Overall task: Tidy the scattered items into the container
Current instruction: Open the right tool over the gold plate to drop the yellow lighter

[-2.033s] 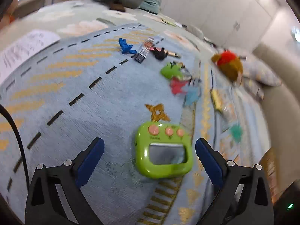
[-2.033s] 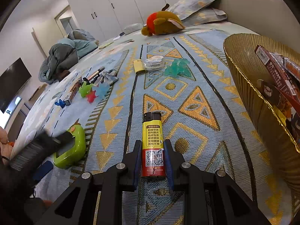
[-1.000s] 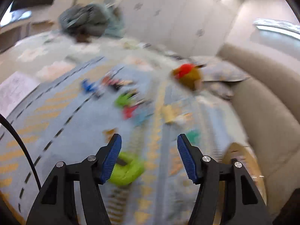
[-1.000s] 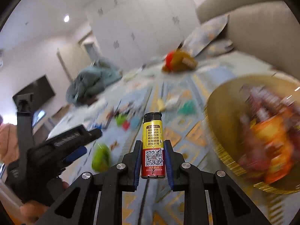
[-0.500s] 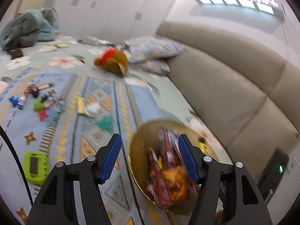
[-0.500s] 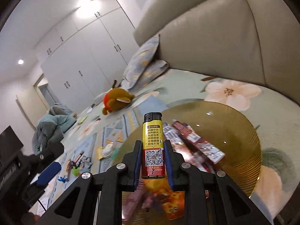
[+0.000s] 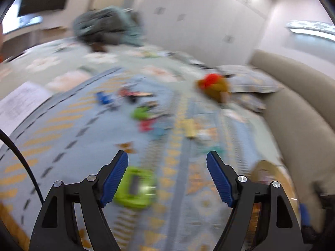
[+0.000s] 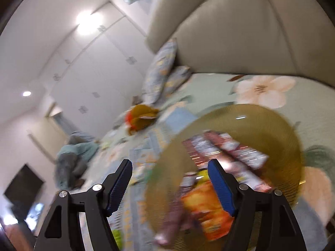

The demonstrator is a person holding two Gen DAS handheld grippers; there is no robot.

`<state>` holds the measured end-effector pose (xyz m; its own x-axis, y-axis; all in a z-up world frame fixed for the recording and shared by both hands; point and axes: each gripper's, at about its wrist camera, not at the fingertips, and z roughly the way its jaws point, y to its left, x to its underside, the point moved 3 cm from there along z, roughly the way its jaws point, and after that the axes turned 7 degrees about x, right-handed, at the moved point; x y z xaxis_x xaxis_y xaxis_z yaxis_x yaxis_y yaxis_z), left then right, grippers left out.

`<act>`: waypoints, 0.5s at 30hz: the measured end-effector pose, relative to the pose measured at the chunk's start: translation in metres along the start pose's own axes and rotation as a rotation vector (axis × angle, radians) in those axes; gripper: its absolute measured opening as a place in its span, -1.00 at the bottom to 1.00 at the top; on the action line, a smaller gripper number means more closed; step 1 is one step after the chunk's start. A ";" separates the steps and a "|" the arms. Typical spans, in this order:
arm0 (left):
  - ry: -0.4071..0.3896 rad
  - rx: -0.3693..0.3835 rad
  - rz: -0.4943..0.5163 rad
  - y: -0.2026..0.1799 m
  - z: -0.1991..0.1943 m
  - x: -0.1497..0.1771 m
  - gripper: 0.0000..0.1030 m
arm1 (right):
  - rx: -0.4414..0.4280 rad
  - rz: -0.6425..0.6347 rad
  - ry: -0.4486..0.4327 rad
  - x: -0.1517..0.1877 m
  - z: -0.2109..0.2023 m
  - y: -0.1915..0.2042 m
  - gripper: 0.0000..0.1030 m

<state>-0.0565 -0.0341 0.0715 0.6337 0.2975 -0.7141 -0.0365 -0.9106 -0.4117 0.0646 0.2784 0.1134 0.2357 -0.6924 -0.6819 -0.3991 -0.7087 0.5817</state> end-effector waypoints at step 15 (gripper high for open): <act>0.180 -0.080 0.138 0.020 0.076 0.040 0.49 | -0.173 -0.170 0.086 0.005 0.071 0.141 0.68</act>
<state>-0.0904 -0.0190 -0.0083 0.7545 0.1191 -0.6454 -0.0757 -0.9610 -0.2659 -0.0531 0.1847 0.1607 0.3638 -0.5654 -0.7403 -0.1917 -0.8231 0.5345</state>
